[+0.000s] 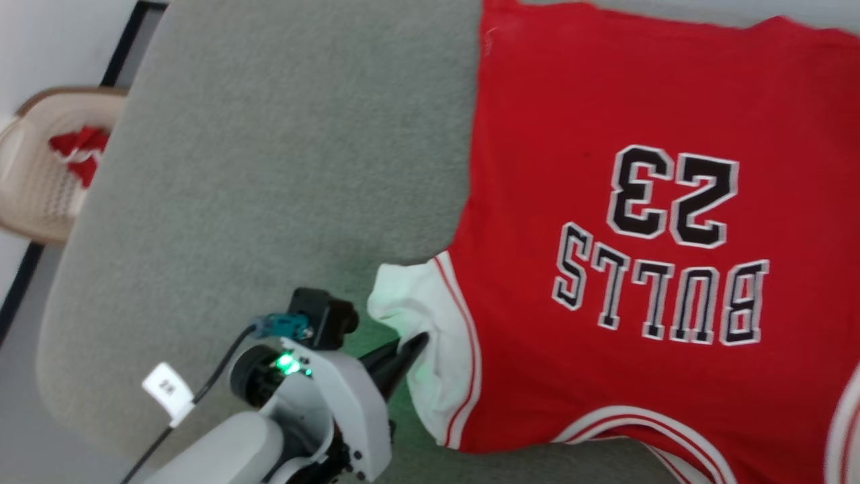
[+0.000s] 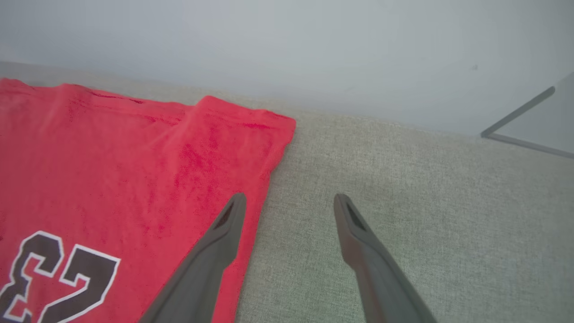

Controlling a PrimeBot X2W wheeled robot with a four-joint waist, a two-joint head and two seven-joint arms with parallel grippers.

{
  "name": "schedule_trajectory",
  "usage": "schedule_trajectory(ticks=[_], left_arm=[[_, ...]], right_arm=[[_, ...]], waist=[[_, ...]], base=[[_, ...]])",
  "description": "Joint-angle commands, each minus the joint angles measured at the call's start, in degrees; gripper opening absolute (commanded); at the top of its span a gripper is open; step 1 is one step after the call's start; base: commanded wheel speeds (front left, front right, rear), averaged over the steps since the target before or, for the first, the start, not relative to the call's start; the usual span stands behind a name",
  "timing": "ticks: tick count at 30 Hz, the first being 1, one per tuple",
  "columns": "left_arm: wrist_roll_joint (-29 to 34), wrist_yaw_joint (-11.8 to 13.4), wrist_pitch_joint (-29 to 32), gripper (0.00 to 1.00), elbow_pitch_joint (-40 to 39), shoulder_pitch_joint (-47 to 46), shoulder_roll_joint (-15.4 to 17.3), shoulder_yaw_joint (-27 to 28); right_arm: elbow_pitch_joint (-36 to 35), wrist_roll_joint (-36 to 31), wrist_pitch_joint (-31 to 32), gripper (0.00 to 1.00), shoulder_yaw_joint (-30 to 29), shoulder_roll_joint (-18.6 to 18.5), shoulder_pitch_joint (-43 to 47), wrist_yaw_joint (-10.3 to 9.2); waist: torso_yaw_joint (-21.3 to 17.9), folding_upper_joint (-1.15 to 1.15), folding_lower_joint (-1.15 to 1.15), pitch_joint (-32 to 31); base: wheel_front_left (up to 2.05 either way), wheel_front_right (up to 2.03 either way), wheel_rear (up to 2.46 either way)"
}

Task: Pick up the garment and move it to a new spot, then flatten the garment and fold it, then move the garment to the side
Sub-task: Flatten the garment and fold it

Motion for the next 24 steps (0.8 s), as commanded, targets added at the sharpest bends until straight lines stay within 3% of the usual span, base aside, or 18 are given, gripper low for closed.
schedule_trajectory(ticks=[1,9,16,17,18,20,24], left_arm=[[0.5,-0.8,-0.2,0.00,0.7,-1.2,-0.9,-0.3],[1.1,-4.8,-0.7,0.00,5.2,-5.0,-5.2,-2.6],[0.9,-7.2,-1.3,0.00,9.0,-6.5,-7.2,-3.6],[0.7,-7.4,-1.3,0.00,9.5,-6.5,-7.4,-3.7],[0.6,-7.6,-1.4,0.00,10.0,-6.5,-7.5,-3.7],[0.5,-7.8,-1.6,0.00,10.7,-6.7,-7.5,-3.6],[0.2,-8.1,-2.0,0.00,12.0,-7.1,-7.5,-3.2]], right_arm=[[2.3,-0.7,0.4,1.00,-0.2,-0.4,-2.4,-0.04],[16.5,-5.1,1.7,1.00,-3.6,-1.6,-11.3,-0.04],[28.3,-11.4,5.4,1.00,-8.9,-0.6,-14.4,-0.03],[30.3,-12.4,6.7,0.92,-9.8,-0.5,-14.2,-0.04],[32.3,-13.6,8.2,0.01,-10.6,-0.3,-14.0,-0.05],[35.0,-17.0,11.0,0.00,-10.8,-0.6,-13.3,-0.06],[35.3,-22.0,8.1,0.00,-15.3,-0.2,-15.2,-0.07]], waist=[[5.4,0.00,0.00,5.0],[11.0,0.00,0.00,8.2],[13.1,0.00,0.00,8.9],[13.2,0.00,0.00,8.9],[13.2,0.00,0.00,8.8],[13.0,0.00,0.00,8.6],[12.1,0.00,0.00,8.4]], base=[[0.00,0.00,0.00],[0.00,0.00,0.00],[0.00,0.00,0.00],[0.00,0.00,0.00],[0.00,0.00,0.00],[0.00,0.00,0.00],[0.00,0.00,0.00]])
